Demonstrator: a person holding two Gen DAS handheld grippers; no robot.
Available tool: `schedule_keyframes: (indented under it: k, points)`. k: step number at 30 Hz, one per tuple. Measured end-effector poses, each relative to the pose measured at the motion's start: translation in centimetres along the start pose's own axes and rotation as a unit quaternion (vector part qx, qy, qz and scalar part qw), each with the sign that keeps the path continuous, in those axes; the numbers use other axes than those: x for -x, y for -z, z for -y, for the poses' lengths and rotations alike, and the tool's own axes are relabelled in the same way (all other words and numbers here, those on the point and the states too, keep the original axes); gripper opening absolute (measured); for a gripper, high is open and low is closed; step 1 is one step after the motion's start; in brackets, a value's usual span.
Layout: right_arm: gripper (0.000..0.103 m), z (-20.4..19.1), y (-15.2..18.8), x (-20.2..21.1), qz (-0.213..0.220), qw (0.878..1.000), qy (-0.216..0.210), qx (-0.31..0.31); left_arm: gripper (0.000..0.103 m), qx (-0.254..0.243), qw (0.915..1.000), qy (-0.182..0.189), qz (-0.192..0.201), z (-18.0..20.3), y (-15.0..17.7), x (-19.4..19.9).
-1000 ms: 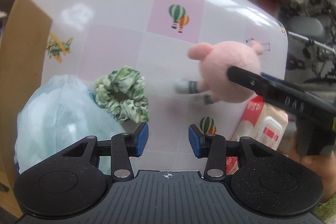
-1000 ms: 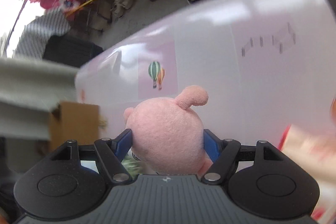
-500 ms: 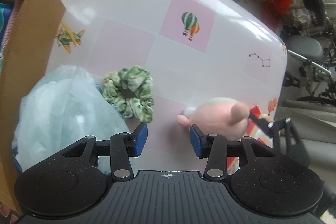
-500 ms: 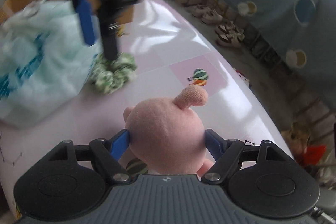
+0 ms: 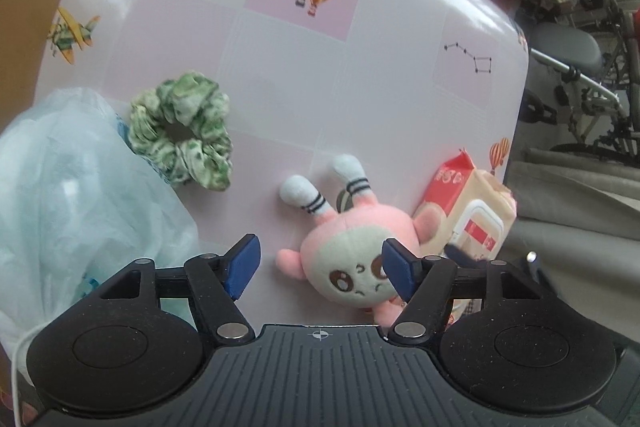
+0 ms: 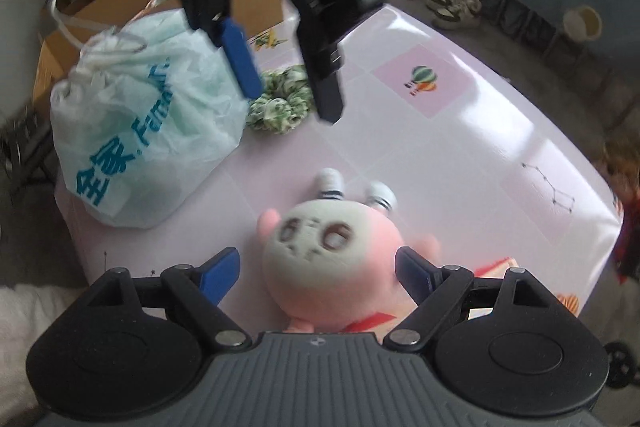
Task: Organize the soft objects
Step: 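Pass the pink plush toy from the right tool into the left tool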
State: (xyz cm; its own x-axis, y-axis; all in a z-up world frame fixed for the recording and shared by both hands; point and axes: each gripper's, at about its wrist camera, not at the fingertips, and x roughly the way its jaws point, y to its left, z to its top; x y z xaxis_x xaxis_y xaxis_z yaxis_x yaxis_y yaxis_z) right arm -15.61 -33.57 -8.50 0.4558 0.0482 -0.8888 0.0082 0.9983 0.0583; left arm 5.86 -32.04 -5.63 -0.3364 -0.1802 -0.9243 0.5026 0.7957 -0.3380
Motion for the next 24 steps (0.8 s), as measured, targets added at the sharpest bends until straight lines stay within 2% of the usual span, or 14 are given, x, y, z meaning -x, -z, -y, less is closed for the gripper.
schedule_keyframes:
  k: [3, 8, 10, 12, 14, 17, 20, 24]
  points:
    - [0.065, 1.8, -0.5, -0.5, -0.014, 1.000, -0.006, -0.023, 0.068, 0.020, 0.9997, 0.006, -0.014, -0.3, 0.1, -0.8]
    - [0.065, 4.1, -2.4, -3.5, -0.052, 0.996, -0.055, -0.042, 0.068, 0.052, 0.9982, 0.003, -0.030, -1.4, 0.5, -1.5]
    - [0.071, 4.4, -2.9, -4.9, -0.065, 0.996, -0.045, -0.033, 0.068, 0.050, 0.9982, -0.008, -0.031, -1.6, 0.8, -1.5]
    - [0.071, 4.8, -3.2, -5.8, -0.077, 0.996, -0.030, -0.023, 0.069, 0.053, 0.9979, -0.008, -0.036, -2.0, 1.1, -1.6]
    - [0.071, 5.5, -3.3, -6.0, -0.076, 0.995, -0.039, -0.046, 0.070, 0.058, 0.9976, -0.003, -0.039, -2.3, 1.3, -1.6]
    - [0.069, 6.4, -3.2, -6.1, -0.074, 0.988, -0.080, -0.105, 0.074, 0.062, 0.9973, 0.000, -0.040, -2.7, 1.4, -1.5]
    - [0.069, 5.5, -2.6, -6.2, -0.071, 0.985, -0.098, -0.127, 0.077, 0.063, 0.9971, 0.004, -0.042, -3.0, 1.5, -1.3]
    - [0.073, 2.5, -2.4, -6.2, -0.058, 0.987, -0.090, -0.116, 0.080, 0.056, 0.9972, 0.001, -0.051, -3.0, 1.6, -1.8]
